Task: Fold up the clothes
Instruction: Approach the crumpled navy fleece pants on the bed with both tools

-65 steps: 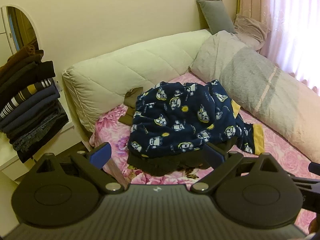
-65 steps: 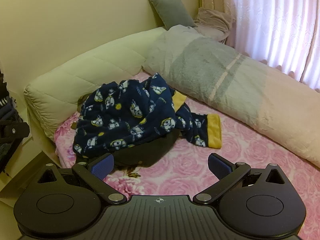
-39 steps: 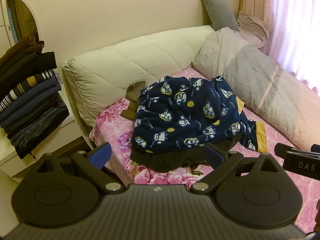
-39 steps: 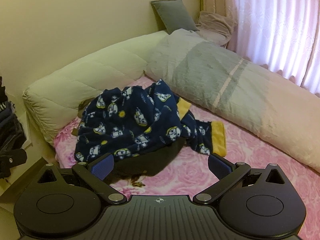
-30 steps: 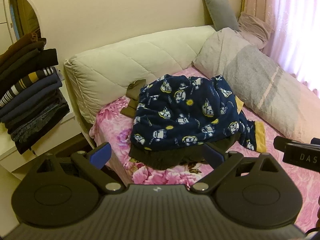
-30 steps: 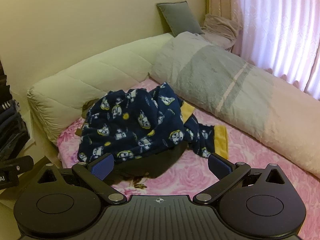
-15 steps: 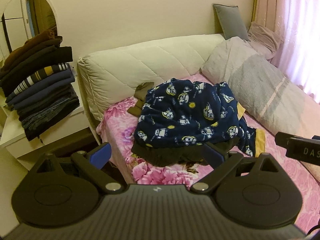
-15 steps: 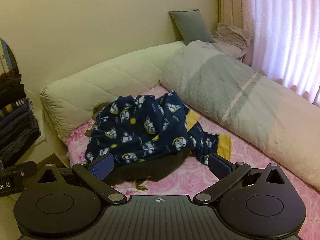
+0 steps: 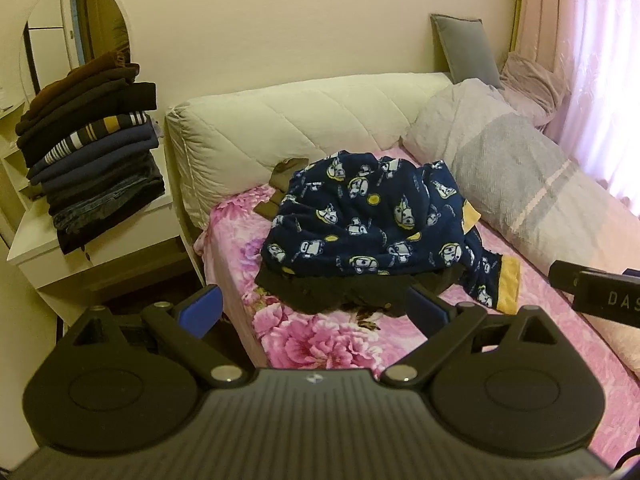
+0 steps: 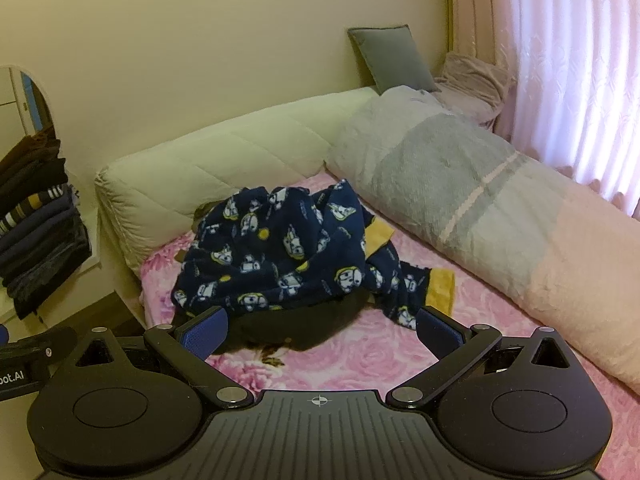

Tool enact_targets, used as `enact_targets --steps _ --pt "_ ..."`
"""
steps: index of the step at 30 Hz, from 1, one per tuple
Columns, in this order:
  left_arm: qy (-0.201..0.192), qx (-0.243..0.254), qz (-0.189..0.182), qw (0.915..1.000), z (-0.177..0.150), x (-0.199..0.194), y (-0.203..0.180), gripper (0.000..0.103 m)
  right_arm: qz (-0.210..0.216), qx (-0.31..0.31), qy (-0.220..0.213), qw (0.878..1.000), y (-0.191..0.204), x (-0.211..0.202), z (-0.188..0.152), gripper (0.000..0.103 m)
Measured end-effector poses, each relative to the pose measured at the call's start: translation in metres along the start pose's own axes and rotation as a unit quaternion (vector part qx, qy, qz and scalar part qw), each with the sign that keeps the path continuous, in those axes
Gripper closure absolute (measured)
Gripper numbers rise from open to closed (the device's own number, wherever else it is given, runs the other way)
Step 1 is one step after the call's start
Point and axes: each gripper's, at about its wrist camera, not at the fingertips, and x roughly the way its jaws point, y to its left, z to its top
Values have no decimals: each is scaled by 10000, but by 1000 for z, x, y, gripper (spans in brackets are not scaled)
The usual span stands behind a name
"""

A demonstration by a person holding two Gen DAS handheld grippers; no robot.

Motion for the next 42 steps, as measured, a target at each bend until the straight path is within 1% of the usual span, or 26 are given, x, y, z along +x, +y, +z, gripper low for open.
enact_targets --steps 6,12,24,35,42 --pt "-125 -69 91 9999 -2 -12 -8 6 143 -77 -139 9998 -4 -10 2 0" --pt "-144 -47 109 9998 -3 -15 -21 6 231 -104 -213 9995 -15 -16 3 0" --pt "-11 -4 94 10000 -3 -4 -41 6 231 -38 -76 9997 -39 -9 3 0" --pt "-41 101 88 9999 5 0 -41 6 300 44 -163 9994 -42 -5 10 0" --pt "2 80 11 10000 12 9 -33 6 288 -24 -168 9994 -33 0 15 0"
